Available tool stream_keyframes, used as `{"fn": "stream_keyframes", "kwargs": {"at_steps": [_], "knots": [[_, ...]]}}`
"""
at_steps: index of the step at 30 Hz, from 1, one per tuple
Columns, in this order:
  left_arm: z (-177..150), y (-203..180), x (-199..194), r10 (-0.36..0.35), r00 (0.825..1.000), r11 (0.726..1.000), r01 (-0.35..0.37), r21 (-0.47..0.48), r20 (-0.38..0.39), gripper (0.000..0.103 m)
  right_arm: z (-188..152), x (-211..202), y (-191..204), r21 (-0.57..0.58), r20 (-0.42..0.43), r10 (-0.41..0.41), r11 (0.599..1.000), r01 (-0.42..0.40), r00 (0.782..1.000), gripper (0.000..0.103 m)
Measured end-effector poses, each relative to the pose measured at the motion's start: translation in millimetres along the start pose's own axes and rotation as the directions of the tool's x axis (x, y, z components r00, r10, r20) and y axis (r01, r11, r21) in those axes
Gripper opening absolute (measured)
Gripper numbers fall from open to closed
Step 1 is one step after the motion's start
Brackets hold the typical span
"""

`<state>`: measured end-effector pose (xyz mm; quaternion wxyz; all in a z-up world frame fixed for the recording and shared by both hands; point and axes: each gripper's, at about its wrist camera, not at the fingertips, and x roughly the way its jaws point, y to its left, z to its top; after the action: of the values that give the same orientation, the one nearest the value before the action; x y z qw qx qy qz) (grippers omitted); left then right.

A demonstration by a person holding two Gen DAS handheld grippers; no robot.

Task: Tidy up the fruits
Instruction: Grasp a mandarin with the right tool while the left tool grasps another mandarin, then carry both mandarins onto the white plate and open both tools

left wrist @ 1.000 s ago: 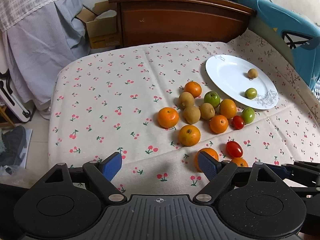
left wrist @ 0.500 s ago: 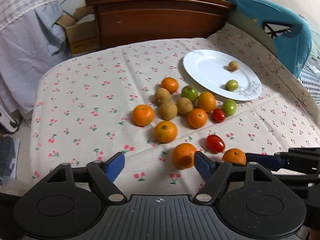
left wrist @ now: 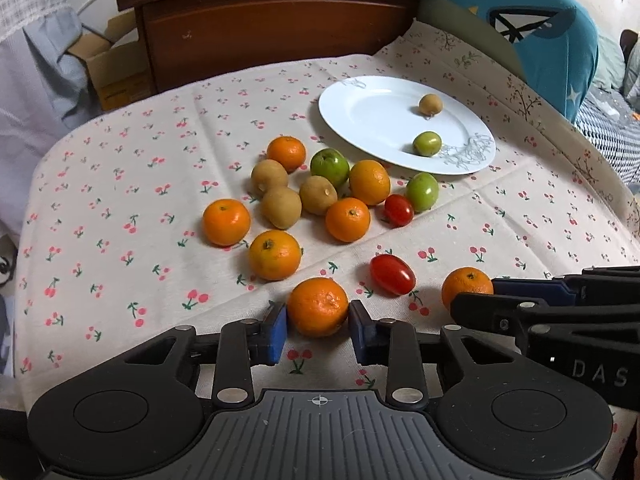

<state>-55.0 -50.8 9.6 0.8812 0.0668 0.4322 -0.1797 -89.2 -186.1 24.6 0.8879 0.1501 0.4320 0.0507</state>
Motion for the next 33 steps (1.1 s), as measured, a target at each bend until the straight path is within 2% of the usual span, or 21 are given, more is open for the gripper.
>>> {"fn": "stream_keyframes", "kwargs": {"at_steps": [7, 16, 22, 26, 33], "knots": [[3, 4, -12, 0.001, 0.999, 1.000, 0.000, -0.027, 0.039, 0.029, 3, -4, -3, 0.019, 0.022, 0.013, 1.000, -0.013, 1.000, 0.029], [23, 12, -30, -0.043, 0.990, 0.996, 0.053, -0.074, 0.135, 0.029, 21, -20, -14, 0.074, 0.105, 0.056, 0.995, -0.064, 0.993, 0.029], [43, 12, -33, -0.072, 0.982, 0.994, 0.086, -0.072, 0.173, 0.029, 42, -31, -18, 0.072, 0.171, 0.074, 0.994, -0.088, 0.982, 0.029], [60, 9, -29, -0.080, 0.979, 0.994, 0.091, -0.053, 0.190, 0.029, 60, -33, -25, 0.044, 0.205, 0.066, 0.996, -0.076, 0.977, 0.029], [84, 2, -12, -0.101, 0.977, 0.994, 0.106, -0.017, 0.186, 0.029, 88, -25, -47, 0.078, 0.214, 0.038, 0.995, -0.055, 0.976, 0.029]]}}
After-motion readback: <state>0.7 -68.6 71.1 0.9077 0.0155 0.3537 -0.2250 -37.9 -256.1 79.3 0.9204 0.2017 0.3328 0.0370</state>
